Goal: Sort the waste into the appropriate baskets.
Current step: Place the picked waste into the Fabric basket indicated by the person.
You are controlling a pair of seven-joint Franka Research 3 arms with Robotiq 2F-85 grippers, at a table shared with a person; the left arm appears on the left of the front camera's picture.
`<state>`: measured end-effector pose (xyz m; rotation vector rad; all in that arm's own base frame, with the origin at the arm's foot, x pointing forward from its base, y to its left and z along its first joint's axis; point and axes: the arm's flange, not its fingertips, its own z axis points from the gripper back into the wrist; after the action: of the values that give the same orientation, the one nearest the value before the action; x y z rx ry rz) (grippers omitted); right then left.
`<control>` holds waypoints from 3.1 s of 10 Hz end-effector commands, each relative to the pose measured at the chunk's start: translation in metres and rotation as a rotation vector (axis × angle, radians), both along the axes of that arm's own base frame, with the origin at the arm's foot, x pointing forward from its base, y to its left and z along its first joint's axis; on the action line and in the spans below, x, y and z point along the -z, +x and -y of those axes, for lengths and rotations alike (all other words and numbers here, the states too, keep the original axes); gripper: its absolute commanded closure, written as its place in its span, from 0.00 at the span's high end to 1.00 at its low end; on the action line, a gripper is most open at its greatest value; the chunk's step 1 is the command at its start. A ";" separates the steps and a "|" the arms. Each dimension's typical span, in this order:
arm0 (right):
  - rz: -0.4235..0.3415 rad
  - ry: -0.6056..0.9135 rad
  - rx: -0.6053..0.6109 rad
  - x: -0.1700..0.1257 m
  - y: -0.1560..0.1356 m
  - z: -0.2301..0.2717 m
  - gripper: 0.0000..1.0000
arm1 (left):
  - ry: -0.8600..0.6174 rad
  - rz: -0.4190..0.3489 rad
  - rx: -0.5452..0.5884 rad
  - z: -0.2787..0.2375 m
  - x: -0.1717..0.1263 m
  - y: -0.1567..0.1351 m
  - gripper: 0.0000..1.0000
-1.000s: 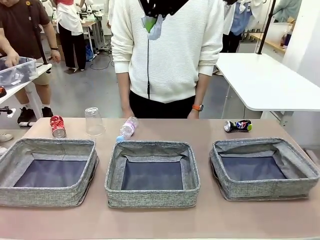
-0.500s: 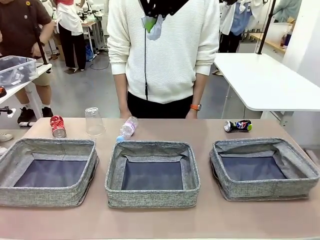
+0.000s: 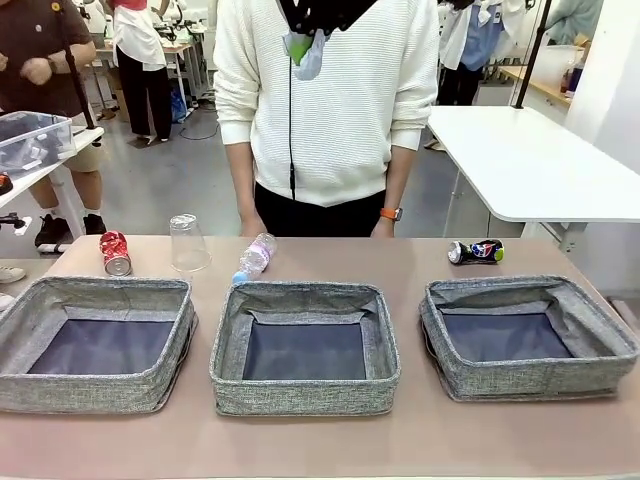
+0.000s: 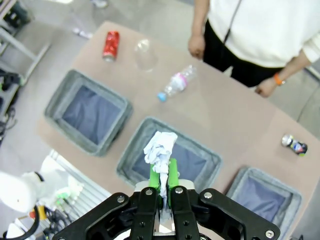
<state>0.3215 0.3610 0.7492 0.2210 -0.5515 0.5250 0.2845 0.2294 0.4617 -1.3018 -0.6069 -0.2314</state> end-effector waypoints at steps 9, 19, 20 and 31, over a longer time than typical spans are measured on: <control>0.002 0.001 0.001 0.001 -0.001 0.000 0.06 | -0.012 0.029 0.003 0.001 -0.002 0.000 1.00; 0.053 -0.039 -0.506 0.106 0.030 -0.185 0.06 | -0.012 0.029 0.003 0.001 -0.002 0.000 1.00; 0.059 -0.067 -0.691 0.141 0.022 -0.230 0.06 | -0.012 0.029 0.003 0.001 -0.002 0.000 1.00; 0.140 -0.148 -0.875 0.298 0.019 -0.291 0.06 | -0.012 0.029 0.003 0.001 -0.002 0.000 1.00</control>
<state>0.3420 0.6501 0.4445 0.2487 -0.4828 1.4092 0.2846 0.2295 0.4619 -1.3012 -0.6076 -0.2317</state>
